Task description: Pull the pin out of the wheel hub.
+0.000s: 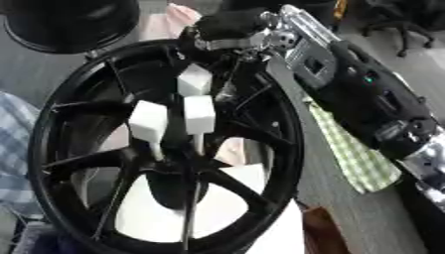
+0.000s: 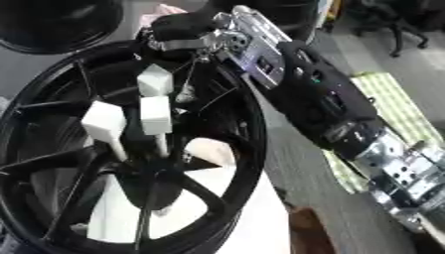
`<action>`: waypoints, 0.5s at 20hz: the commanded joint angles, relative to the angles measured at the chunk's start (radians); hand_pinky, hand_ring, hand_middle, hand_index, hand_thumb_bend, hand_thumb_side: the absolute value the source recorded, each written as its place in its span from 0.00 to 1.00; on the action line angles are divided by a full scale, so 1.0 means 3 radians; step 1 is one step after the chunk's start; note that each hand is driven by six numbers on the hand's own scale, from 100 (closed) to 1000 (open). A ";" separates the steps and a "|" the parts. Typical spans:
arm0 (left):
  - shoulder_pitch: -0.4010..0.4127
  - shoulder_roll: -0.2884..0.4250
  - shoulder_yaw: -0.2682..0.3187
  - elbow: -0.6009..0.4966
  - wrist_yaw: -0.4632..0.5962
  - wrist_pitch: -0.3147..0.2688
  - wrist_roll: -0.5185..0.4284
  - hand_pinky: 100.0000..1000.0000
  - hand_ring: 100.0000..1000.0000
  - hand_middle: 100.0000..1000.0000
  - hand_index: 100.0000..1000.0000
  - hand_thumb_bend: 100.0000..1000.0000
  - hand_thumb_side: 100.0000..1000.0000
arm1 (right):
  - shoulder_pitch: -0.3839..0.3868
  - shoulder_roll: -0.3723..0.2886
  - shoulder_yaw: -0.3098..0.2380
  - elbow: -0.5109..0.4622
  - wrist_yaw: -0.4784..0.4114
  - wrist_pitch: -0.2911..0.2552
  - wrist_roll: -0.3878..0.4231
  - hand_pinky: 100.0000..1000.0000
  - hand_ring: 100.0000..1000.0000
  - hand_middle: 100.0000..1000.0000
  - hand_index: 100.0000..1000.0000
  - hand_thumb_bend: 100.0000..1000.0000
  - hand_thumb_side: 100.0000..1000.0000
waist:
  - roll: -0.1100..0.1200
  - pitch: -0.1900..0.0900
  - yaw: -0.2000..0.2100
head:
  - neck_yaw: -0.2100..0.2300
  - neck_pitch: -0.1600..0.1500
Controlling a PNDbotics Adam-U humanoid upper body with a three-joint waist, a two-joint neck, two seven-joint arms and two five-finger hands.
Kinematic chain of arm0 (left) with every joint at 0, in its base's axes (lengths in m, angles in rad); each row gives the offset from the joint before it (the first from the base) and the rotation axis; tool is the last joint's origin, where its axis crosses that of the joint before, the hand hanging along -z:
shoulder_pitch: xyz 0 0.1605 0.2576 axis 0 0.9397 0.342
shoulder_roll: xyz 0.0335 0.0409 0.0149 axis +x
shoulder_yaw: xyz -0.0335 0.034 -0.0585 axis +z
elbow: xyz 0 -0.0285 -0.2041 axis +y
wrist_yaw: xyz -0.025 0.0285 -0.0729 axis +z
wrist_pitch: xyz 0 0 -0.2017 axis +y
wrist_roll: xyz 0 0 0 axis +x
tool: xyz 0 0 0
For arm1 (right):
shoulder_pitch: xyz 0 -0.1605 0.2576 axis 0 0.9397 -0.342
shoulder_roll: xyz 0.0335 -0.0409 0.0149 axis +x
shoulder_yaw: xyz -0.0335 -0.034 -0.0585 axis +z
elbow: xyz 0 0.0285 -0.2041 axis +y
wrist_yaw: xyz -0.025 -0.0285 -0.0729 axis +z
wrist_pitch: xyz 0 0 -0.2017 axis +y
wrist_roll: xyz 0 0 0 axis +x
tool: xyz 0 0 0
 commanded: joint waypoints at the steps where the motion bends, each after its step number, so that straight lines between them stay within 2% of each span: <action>1: -0.0051 0.0027 -0.0011 -0.0071 0.0004 0.0006 -0.0016 0.67 0.55 0.48 0.71 0.09 0.79 | -0.0074 -0.0055 -0.0042 0.0020 -0.0084 -0.1016 0.1044 0.76 0.60 0.32 0.47 0.29 0.00 | 0.0005 -0.0071 0.0012 | -0.0015 -0.0029; 5: -0.0054 0.0015 -0.0021 -0.0077 -0.0008 0.0017 -0.0029 0.67 0.55 0.48 0.71 0.09 0.79 | -0.0093 -0.0055 -0.0082 0.0090 -0.0179 -0.0956 0.1044 0.75 0.57 0.25 0.41 0.28 0.00 | -0.0002 -0.0077 0.0024 | -0.0024 -0.0027; 10: -0.0058 0.0003 -0.0028 -0.0086 -0.0018 0.0031 -0.0041 0.67 0.55 0.48 0.71 0.09 0.79 | -0.0133 -0.0088 -0.0216 0.0147 -0.0354 -0.0830 0.1044 0.73 0.55 0.19 0.36 0.26 0.00 | -0.0015 -0.0082 0.0039 | -0.0034 -0.0009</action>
